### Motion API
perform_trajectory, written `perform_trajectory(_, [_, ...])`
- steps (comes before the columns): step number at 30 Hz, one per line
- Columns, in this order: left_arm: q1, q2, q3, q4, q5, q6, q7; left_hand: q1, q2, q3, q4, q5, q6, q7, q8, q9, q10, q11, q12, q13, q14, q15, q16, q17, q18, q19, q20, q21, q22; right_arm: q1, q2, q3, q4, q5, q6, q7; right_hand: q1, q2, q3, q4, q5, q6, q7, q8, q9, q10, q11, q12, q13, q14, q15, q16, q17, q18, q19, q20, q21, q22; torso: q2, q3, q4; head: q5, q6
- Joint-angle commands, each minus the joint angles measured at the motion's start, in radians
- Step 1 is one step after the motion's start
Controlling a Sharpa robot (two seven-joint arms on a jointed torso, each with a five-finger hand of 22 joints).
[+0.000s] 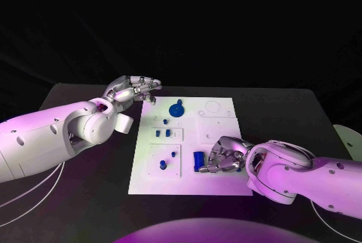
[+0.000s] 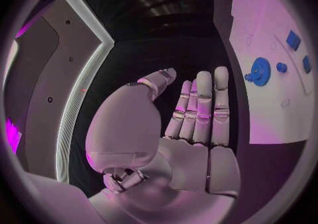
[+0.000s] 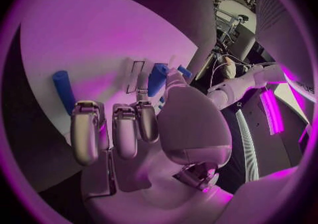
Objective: Assemble the parts on the task board
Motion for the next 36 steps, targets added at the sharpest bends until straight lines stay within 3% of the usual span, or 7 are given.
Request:
perform_trajectory(1, [0.000,0.001,0.001,0.001,0.005,0.013,0.002,-0.003,0.004,0.001,0.002,0.006,0.004,-0.002,0.004,-0.001,-0.007,-0.001,0.004,-0.002,-0.005,-0.001,0.002,-0.001,0.011,-0.004,0.003,-0.007,-0.001,0.000,0.003,0.000,0.000,0.041,0.045,0.042,0.020,-0.005,-0.009,-0.003,-0.013,0.005,0.000,-0.004,0.002,0.042,-0.005,0.002,0.144,0.100,-0.006,0.004,0.246,-0.012,0.061,-0.008,0.002,0.231,0.000,0.0003,0.0002,0.000,-0.003])
perform_trajectory(11, [0.000,0.000,0.001,-0.004,0.004,0.013,0.001,0.003,0.007,0.004,-0.001,0.007,0.005,-0.003,0.005,-0.002,-0.008,-0.001,0.007,-0.002,-0.005,-0.001,0.003,-0.002,0.012,-0.004,0.003,-0.006,-0.002,0.000,-0.004,0.000,0.006,0.032,0.036,0.055,0.055,-0.013,-0.015,-0.002,-0.025,0.007,0.000,-0.006,0.004,0.045,-0.005,0.007,0.149,0.100,-0.006,0.004,0.246,-0.012,0.061,-0.008,0.003,0.231,0.000,0.0005,0.0010,0.000,-0.005])
perform_trajectory(18, [0.000,-0.001,0.001,-0.004,0.003,0.012,0.001,0.003,0.007,0.004,-0.001,0.007,0.005,-0.003,0.005,-0.002,-0.008,-0.001,0.007,-0.002,-0.005,-0.001,0.003,-0.002,0.012,-0.004,0.003,-0.006,-0.002,0.000,-0.026,0.000,0.014,0.016,0.004,0.055,0.051,0.002,-0.015,-0.001,-0.019,0.015,-0.003,-0.003,0.007,0.048,-0.007,0.013,0.154,0.101,-0.006,0.005,0.248,-0.013,0.063,-0.008,0.007,0.232,0.000,0.0010,-0.0003,-0.001,-0.002])
perform_trajectory(23, [0.000,-0.001,0.001,-0.002,0.003,0.011,0.004,0.005,0.007,0.005,-0.002,0.007,0.005,-0.003,0.006,-0.002,-0.009,-0.001,0.008,-0.002,-0.006,-0.001,0.003,-0.002,0.012,-0.003,0.002,-0.006,-0.003,0.008,-0.073,0.000,0.031,0.009,-0.061,0.075,0.061,0.013,-0.015,-0.003,0.009,0.001,0.000,-0.012,0.008,0.043,-0.005,0.001,0.146,0.100,-0.006,0.004,0.245,-0.012,0.062,-0.008,0.004,0.231,-0.001,0.0009,-0.0011,-0.003,0.000])
perform_trajectory(28, [0.000,-0.002,0.001,0.001,0.003,0.009,0.006,0.005,0.007,0.005,-0.002,0.007,0.005,-0.003,0.006,-0.002,-0.009,-0.001,0.008,-0.002,-0.006,-0.001,0.003,-0.002,0.012,-0.003,0.002,-0.006,-0.003,0.022,-0.144,0.000,0.045,-0.042,-0.122,0.103,0.113,0.019,-0.011,-0.005,0.034,-0.046,0.017,-0.040,0.006,0.034,0.008,-0.019,0.133,0.097,0.005,-0.001,0.232,-0.009,0.055,0.000,-0.011,0.227,-0.001,0.0005,-0.0008,-0.012,0.002])
perform_trajectory(31, [0.000,-0.002,0.000,0.004,0.003,0.009,0.007,0.005,0.006,0.005,-0.002,0.007,0.006,-0.003,0.006,-0.002,-0.009,-0.001,0.009,-0.002,-0.006,-0.001,0.004,-0.002,0.012,-0.003,0.002,-0.006,-0.003,0.025,-0.189,0.000,0.044,-0.081,-0.135,0.107,0.132,0.021,-0.011,-0.006,0.037,-0.058,0.022,-0.052,0.001,0.030,0.013,-0.028,0.127,0.096,0.009,-0.003,0.227,-0.008,0.053,0.003,-0.016,0.225,-0.001,-0.0001,-0.0019,-0.020,0.005])
perform_trajectory(36, [-0.001,-0.004,0.000,0.008,0.003,0.011,0.008,0.006,0.007,0.005,-0.002,0.007,0.007,-0.003,0.008,-0.002,-0.009,-0.002,0.010,-0.002,-0.006,-0.001,0.004,-0.003,0.012,-0.003,0.002,-0.006,-0.003,0.015,-0.226,-0.002,0.037,-0.156,-0.142,0.094,0.140,0.020,-0.012,-0.006,0.040,-0.061,0.024,-0.057,-0.002,0.028,0.015,-0.032,0.125,0.096,0.010,-0.004,0.225,-0.007,0.051,0.005,-0.019,0.224,0.000,0.0027,-0.0073,-0.024,0.010])
